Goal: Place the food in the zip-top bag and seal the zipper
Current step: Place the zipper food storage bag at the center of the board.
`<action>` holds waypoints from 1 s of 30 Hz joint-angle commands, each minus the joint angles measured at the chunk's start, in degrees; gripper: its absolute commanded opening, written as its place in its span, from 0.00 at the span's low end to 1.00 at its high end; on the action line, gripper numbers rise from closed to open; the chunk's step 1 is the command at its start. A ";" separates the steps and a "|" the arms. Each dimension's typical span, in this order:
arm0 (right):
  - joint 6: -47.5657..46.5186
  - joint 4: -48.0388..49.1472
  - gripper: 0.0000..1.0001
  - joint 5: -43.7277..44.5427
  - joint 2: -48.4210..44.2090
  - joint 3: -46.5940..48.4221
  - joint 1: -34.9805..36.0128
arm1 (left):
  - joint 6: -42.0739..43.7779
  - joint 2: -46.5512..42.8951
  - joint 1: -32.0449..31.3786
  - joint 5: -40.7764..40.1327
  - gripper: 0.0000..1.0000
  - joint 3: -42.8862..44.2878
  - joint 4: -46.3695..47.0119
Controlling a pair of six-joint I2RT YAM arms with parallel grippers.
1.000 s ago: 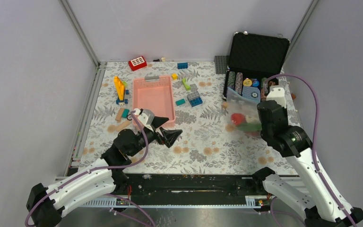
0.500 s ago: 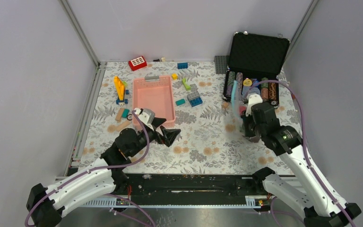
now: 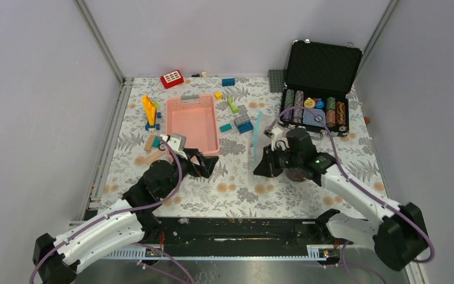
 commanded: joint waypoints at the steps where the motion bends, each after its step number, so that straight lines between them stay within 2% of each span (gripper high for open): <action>1: 2.06 12.31 0.17 -5.14 6.52 -0.58 3.96 | -4.72 -1.50 0.16 -7.72 0.99 3.87 -6.32; 3: 2.24 14.80 0.23 -4.71 8.91 -0.77 5.00 | -5.86 -1.74 0.11 -8.92 0.99 4.59 -9.37; 7: 2.52 16.56 0.51 -4.83 12.29 -0.11 6.00 | -7.68 -2.88 0.15 -11.42 0.99 5.09 -13.61; 9: 2.28 14.52 0.88 -3.38 12.08 1.09 6.06 | -7.80 -3.66 0.13 -12.09 0.99 5.20 -15.00; 10: 1.75 12.50 0.98 -2.11 11.21 1.75 6.01 | -8.03 -4.00 0.14 -12.55 0.99 5.45 -15.80; 14: 1.88 6.46 1.00 5.72 5.66 4.37 6.00 | -8.36 -5.55 0.17 -14.64 0.99 6.80 -19.06; 17: 3.44 -2.85 1.00 14.46 2.11 8.94 6.02 | -8.78 -6.46 0.14 -17.27 0.99 7.56 -21.10; 18: 5.28 -10.63 1.00 26.74 0.50 12.86 6.03 | -9.71 -6.63 0.15 -19.81 0.99 8.79 -23.24; 19: 5.36 -13.44 1.00 35.14 -0.09 14.27 6.01 | -10.24 -6.56 0.14 -21.31 0.99 9.38 -24.88; 23: 10.93 -19.69 1.00 60.52 -4.38 15.39 5.38 | -15.57 -5.60 0.25 -29.51 0.99 11.78 -31.08; 25: 13.64 -21.88 1.00 63.44 -6.21 15.09 2.53 | -18.79 -4.61 0.56 -33.16 0.99 13.00 -34.02; 30: 14.89 -26.21 1.00 72.21 -9.12 14.76 -3.89 | -22.61 -1.45 3.27 -34.13 0.99 16.06 -38.92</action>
